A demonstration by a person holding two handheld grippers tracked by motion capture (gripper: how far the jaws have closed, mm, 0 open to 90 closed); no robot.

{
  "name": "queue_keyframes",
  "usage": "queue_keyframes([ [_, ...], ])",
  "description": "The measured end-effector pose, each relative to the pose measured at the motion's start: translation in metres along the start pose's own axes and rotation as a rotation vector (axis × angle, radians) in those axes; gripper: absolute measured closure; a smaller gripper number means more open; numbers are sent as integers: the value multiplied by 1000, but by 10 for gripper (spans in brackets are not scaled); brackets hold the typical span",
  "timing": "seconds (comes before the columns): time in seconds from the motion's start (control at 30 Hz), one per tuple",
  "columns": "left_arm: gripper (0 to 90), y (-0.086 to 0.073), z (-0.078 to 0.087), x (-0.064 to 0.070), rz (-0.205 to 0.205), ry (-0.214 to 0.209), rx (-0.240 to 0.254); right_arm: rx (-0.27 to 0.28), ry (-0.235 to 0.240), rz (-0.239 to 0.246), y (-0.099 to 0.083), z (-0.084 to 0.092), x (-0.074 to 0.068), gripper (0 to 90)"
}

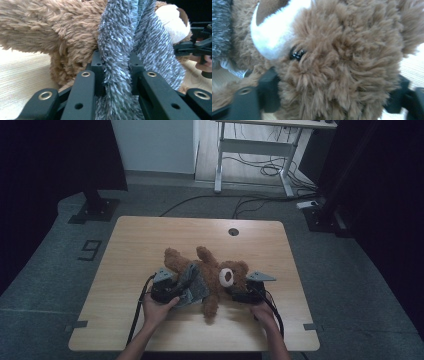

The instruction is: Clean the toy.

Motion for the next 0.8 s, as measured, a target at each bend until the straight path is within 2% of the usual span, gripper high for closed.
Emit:
queue_keyframes([
  [0.13,730,12,5,12,-21,1,-1,-4,-8,33,-1,2,-1,304],
  [0.27,730,34,0,32,-58,-40,6,11,-7,59,-2,2,-1,337],
  [0.3,730,42,-6,44,-82,-49,3,11,-10,66,-2,2,-2,340],
  [0.4,727,55,-24,65,-115,-63,-17,14,-22,108,-4,3,-4,350],
  [0.47,726,58,-37,73,-139,-53,-40,12,-19,118,-5,4,-3,352],
  [0.53,726,54,-53,73,-137,-25,-72,13,-20,123,-6,4,-3,353],
  [0.6,727,48,-59,65,-118,-9,-83,10,-22,130,-7,5,-3,356],
  [0.7,729,40,-55,50,-66,-36,-67,10,-18,144,-8,5,-3,356],
  [0.8,734,39,-45,44,-90,-12,-55,12,-20,151,-8,4,-4,356],
])
Point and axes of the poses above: each handheld gripper's, and its own axes: z roughly backward along the jaws, y roughly out of its top, x roughly to its right, the point moved 7 cm from there along -z, roughly forward along the jaws, and after that the axes turned 4 degrees about z, right-handed, at the moved point
